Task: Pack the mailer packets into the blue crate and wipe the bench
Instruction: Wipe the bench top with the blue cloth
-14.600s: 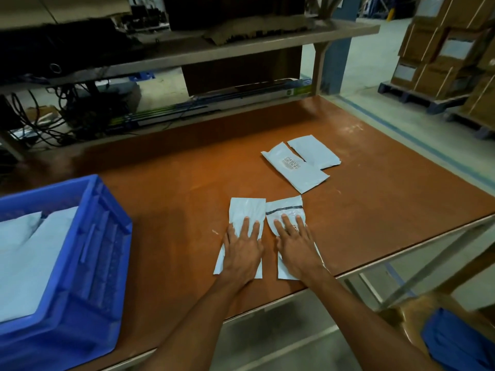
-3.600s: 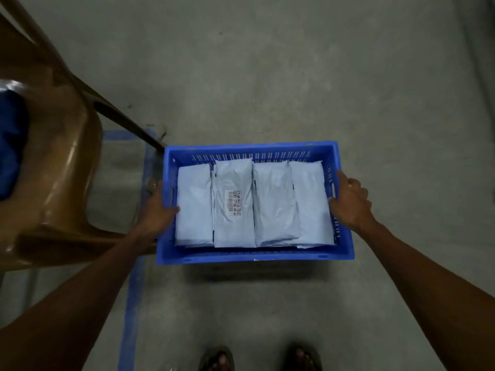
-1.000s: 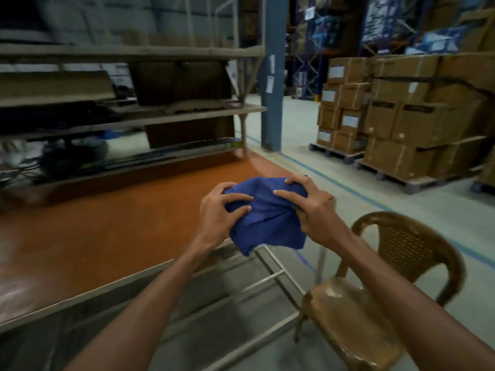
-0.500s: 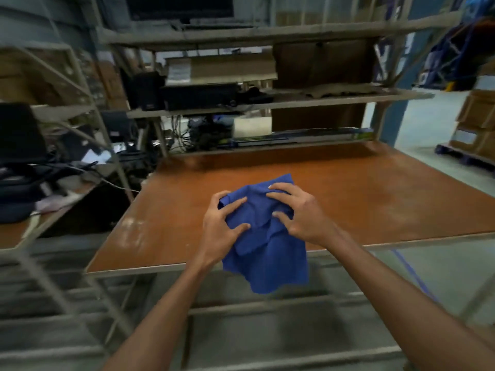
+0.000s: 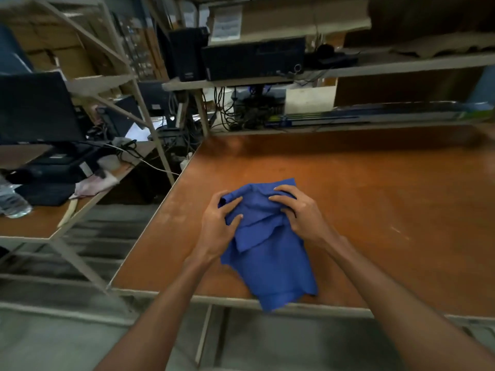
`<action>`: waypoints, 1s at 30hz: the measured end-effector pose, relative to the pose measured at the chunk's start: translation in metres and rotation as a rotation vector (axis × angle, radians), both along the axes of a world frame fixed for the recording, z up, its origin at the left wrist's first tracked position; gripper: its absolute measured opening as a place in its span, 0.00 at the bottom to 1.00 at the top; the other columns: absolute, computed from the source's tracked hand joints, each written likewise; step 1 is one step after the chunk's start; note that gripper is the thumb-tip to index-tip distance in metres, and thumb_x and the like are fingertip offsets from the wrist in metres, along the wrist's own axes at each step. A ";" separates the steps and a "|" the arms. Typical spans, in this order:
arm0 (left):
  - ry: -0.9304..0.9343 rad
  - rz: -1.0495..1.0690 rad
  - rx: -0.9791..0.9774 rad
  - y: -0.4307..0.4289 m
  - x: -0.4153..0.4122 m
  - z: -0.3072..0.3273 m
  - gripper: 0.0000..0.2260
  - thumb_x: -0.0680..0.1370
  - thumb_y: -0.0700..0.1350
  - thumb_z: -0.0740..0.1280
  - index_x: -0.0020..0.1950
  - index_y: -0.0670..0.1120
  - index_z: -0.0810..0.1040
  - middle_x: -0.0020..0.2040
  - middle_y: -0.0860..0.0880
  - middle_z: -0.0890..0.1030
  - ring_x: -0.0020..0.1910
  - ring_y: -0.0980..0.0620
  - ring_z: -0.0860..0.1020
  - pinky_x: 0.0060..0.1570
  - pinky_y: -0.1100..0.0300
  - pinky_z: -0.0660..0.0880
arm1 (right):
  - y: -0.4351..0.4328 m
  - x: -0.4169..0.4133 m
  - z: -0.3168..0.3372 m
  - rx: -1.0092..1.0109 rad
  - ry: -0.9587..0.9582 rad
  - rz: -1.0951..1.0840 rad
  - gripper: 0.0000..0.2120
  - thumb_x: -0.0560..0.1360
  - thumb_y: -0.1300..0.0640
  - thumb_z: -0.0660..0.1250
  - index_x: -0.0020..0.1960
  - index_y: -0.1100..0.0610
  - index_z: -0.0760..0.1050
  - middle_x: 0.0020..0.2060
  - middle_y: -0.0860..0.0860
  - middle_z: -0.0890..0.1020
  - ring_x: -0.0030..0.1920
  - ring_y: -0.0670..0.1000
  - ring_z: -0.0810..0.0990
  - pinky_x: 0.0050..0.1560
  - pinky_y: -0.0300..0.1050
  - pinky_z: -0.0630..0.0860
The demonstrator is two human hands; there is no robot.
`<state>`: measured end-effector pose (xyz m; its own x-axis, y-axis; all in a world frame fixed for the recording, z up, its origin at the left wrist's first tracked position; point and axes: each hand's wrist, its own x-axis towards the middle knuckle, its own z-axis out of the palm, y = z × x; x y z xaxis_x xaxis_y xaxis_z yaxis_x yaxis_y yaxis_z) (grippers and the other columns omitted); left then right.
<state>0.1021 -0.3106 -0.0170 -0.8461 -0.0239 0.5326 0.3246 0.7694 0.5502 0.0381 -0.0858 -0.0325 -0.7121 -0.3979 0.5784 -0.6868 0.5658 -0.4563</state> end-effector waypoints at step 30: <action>-0.556 0.205 -0.466 -0.215 -0.227 -0.121 0.33 0.78 0.67 0.40 0.79 0.53 0.56 0.80 0.50 0.57 0.79 0.49 0.53 0.76 0.45 0.52 | -0.182 -0.242 -0.120 0.710 -0.416 -0.199 0.37 0.71 0.21 0.42 0.76 0.32 0.37 0.77 0.43 0.35 0.77 0.61 0.33 0.69 0.72 0.30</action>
<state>-0.1246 -0.5254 -0.1375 -0.9960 -0.0863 0.0219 -0.0804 0.9778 0.1936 -0.2044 -0.2675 -0.1521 -0.9067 -0.4129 -0.0865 -0.3992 0.9061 -0.1402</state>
